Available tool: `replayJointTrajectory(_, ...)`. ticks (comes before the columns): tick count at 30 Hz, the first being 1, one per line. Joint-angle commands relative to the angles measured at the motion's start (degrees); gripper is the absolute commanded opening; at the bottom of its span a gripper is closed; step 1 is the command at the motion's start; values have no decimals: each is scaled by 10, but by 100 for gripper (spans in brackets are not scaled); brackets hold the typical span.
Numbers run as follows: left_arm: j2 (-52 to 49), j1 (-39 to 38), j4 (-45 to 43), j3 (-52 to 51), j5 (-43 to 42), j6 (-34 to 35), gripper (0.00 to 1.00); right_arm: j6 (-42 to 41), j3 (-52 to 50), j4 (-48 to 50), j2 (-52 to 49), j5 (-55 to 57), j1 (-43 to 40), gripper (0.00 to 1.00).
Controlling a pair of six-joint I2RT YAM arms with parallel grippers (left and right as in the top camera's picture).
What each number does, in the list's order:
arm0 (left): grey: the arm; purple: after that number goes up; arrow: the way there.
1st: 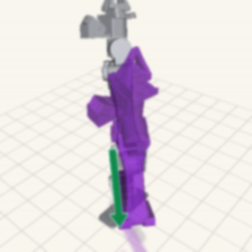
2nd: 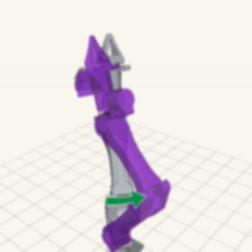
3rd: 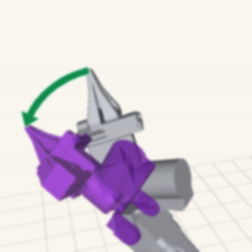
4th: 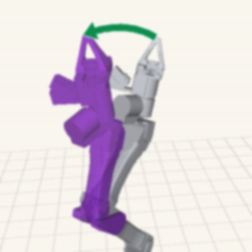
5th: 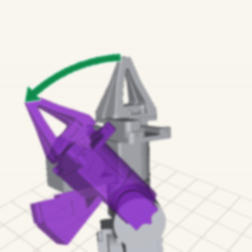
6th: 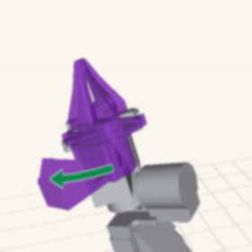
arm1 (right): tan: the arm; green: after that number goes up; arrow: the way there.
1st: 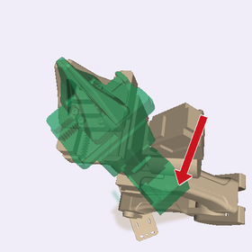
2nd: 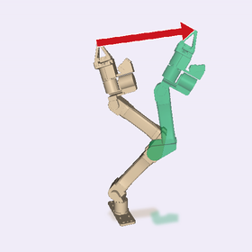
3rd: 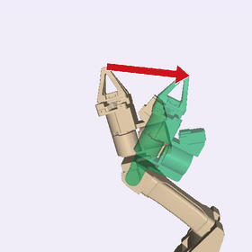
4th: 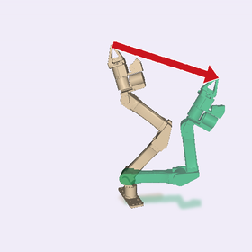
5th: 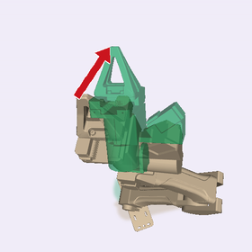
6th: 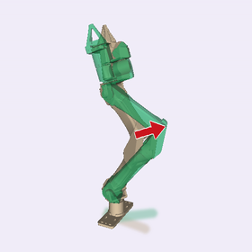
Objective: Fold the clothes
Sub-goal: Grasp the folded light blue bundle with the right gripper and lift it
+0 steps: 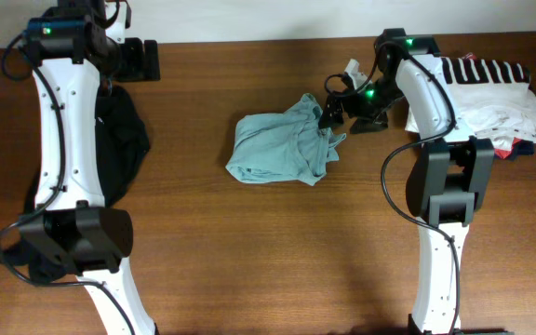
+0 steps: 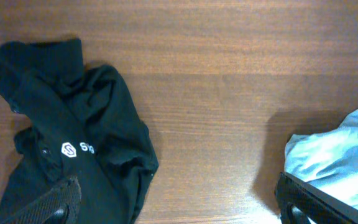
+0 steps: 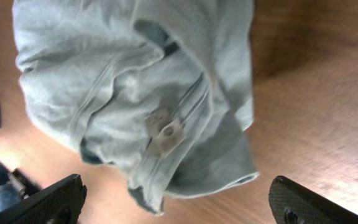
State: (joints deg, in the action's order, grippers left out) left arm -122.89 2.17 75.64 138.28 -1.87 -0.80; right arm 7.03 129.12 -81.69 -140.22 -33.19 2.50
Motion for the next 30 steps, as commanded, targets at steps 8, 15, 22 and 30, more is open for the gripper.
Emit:
replayJointTrajectory(8,14,0,-6,-24,4,-1,99,-20,-62,25,-7,-21,31,96)
replayJointTrajectory(15,14,0,-5,-24,4,-1,99,-72,-144,118,-7,-19,40,78)
replayJointTrajectory(22,14,0,-5,-24,4,-1,99,-76,-181,148,-7,-22,51,69)
replayJointTrajectory(30,14,0,-5,-24,4,-1,99,-76,-186,214,-7,-47,66,5)
